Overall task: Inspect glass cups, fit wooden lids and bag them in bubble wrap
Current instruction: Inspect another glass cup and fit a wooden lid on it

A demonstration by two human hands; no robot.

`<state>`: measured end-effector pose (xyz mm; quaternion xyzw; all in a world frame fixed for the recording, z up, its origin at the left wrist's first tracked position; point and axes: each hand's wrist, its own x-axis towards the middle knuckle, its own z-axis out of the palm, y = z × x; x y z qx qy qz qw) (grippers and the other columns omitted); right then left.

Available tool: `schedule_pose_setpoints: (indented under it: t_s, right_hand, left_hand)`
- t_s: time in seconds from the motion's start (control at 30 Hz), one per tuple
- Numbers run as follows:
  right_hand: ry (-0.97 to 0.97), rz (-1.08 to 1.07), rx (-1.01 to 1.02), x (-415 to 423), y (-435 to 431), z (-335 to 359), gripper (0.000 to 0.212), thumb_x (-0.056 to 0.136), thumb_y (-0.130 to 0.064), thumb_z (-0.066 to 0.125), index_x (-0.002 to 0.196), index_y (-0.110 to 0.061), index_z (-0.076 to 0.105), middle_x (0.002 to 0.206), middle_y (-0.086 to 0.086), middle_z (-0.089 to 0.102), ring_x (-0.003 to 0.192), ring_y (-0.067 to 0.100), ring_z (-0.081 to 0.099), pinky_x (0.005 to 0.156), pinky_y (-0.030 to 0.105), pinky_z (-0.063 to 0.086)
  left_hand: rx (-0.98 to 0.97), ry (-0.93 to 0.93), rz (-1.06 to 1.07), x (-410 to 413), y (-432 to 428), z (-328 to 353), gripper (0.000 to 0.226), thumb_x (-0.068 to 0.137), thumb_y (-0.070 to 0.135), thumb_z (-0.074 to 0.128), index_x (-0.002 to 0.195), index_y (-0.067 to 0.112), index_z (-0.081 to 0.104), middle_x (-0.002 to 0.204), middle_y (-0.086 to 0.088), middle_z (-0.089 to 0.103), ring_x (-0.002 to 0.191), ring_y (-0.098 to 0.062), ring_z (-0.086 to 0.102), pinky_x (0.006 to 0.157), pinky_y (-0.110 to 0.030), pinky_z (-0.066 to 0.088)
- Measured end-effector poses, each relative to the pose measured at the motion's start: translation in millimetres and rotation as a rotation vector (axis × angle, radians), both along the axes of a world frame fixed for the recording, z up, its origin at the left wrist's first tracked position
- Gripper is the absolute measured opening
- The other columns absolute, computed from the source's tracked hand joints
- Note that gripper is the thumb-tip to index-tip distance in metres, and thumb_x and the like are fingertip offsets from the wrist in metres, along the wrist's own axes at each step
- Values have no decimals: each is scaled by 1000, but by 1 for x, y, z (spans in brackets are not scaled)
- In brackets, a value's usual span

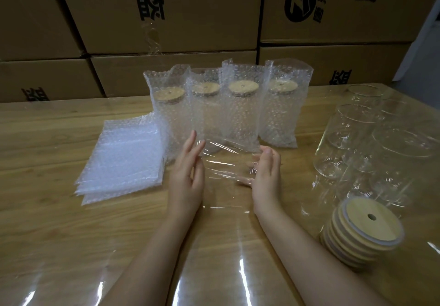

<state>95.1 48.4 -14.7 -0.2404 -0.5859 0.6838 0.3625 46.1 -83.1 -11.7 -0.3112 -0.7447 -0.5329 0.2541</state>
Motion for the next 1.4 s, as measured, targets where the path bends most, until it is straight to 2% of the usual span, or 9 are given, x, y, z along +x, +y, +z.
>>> schedule_pose_setpoints:
  t_s: [0.23, 0.33, 0.5, 0.67, 0.77, 0.97, 1.1, 1.2, 1.4]
  right_hand:
    - [36, -16, -94, 3, -1, 5, 26, 83, -54, 36, 93, -41, 56, 84, -16, 59, 83, 14, 61, 82, 61, 51]
    - [40, 4, -67, 5, -3, 7, 28, 77, -60, 42, 90, -42, 59, 79, -25, 63, 87, 18, 62, 80, 55, 55]
    - [60, 80, -28, 8, -4, 7, 44, 74, -64, 42, 102, -37, 62, 101, -9, 67, 95, 13, 64, 86, 57, 52]
    - [144, 79, -193, 5, 4, 10, 49, 92, -57, 29, 100, -25, 66, 93, -1, 72, 91, 13, 65, 76, 27, 48]
    - [240, 177, -460, 5, 11, 9, 50, 102, -45, 27, 102, -15, 66, 88, 2, 74, 93, 18, 68, 78, 24, 51]
    - [358, 476, -770, 6, 0, 13, 50, 97, -51, 35, 117, -14, 61, 116, 10, 69, 100, 23, 66, 88, 34, 49]
    - [269, 620, -636, 3, -12, 6, 53, 94, -56, 32, 118, -20, 62, 122, 2, 67, 107, 18, 60, 103, 39, 35]
    - [218, 661, -548, 4, -16, 3, 57, 89, -60, 34, 122, -23, 62, 129, 0, 63, 113, 18, 59, 104, 40, 37]
    - [34, 549, -38, 9, -32, 5, 48, 90, -63, 35, 131, -40, 44, 137, -17, 54, 116, -4, 56, 94, 21, 43]
  left_hand:
    - [-339, 110, 44, 2, -4, -3, 76, 73, 17, 75, 139, 21, 39, 153, -9, 27, 138, -23, 35, 109, -35, 34]
    - [-519, 277, 285, 2, -2, -2, 87, 61, 5, 80, 136, 19, 37, 143, -21, 43, 126, -41, 47, 97, -51, 43]
    - [-676, 538, 365, 1, -2, -1, 86, 59, 18, 81, 133, 9, 38, 130, -19, 57, 125, -37, 47, 103, -53, 40]
    - [-679, 660, 338, 4, -4, 3, 80, 62, 45, 75, 133, 18, 48, 119, -12, 65, 103, -32, 61, 86, -44, 43]
    - [-625, 586, 271, 9, -1, 4, 77, 68, 58, 67, 132, 17, 57, 111, -11, 66, 92, -31, 63, 78, -38, 43]
    - [-440, 389, 167, 20, 4, 13, 82, 76, 60, 64, 142, 20, 36, 105, -13, 61, 85, -25, 63, 67, -28, 49]
    - [-94, 304, -71, 39, 30, 24, 73, 82, 4, 65, 141, -10, 24, 113, -18, 46, 90, -33, 53, 89, 1, 32]
    - [-73, 73, -71, 36, 25, 20, 87, 75, 44, 71, 148, 31, 25, 135, 6, 47, 114, -16, 58, 95, -16, 44]
    - [491, -531, -349, 27, 21, 13, 71, 76, 44, 70, 133, 55, 29, 144, 8, 46, 125, -21, 55, 97, -41, 50]
